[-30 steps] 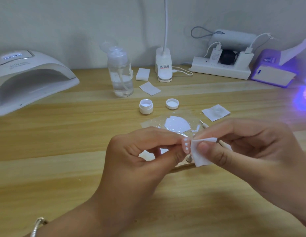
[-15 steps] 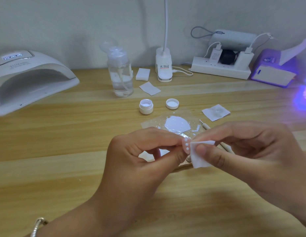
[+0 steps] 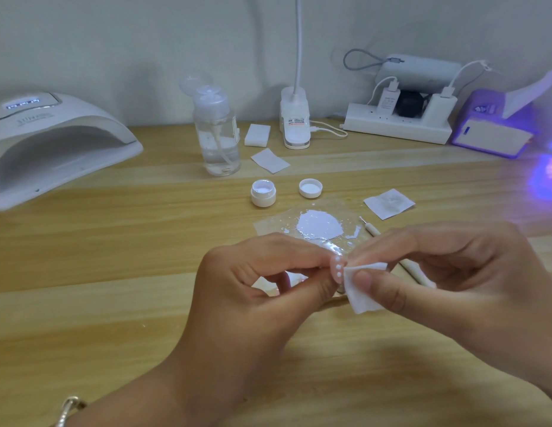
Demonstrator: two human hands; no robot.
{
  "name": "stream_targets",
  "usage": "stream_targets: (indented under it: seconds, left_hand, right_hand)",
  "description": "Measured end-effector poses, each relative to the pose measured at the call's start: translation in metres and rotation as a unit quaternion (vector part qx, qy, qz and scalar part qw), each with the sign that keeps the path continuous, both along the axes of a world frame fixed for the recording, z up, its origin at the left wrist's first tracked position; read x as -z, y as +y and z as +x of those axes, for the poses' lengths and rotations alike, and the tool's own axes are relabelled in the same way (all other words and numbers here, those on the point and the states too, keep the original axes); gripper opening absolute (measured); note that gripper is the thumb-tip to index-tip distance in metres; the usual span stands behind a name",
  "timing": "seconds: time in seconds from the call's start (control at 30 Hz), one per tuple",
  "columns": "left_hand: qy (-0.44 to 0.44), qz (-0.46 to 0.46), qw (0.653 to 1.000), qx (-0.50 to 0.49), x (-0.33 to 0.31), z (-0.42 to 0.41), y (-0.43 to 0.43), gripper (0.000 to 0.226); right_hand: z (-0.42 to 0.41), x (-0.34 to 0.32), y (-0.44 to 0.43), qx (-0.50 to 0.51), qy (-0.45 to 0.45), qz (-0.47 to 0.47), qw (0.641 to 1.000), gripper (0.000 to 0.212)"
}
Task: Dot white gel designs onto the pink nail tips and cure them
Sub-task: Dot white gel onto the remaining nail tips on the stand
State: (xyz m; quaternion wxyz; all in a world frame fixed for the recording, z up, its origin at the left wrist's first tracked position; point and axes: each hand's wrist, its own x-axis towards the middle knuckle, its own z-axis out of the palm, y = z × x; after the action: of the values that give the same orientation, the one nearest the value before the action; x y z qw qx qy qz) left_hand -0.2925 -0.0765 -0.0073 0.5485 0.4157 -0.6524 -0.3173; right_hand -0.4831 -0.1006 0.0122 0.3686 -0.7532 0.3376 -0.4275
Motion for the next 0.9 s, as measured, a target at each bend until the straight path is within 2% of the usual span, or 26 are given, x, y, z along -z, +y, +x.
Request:
stream_targets:
  seconds: [0.23, 0.37, 0.7, 0.9]
  left_hand:
    - [-0.013, -0.01, 1.0, -0.001, 0.001, 0.0005, -0.0012, 0.011]
    - [-0.011, -0.012, 1.0, 0.006, 0.0011, 0.0013, -0.0005, 0.002]
    - [-0.04, -0.016, 0.999, 0.008, 0.0029, 0.0015, -0.0009, 0.006]
    - [-0.041, -0.019, 0.999, 0.013, 0.0033, 0.0015, -0.0007, 0.003]
  right_hand:
    - [0.0001, 0.0028, 0.0002, 0.008, 0.003, 0.0, 1.0, 0.011]
    - [0.0006, 0.0046, -0.0003, 0.006, -0.001, 0.005, 1.0, 0.012]
    - [-0.0007, 0.0068, -0.001, 0.005, -0.004, 0.024, 1.0, 0.01]
    - [-0.0014, 0.0058, -0.0015, -0.009, -0.053, 0.069, 0.996, 0.007]
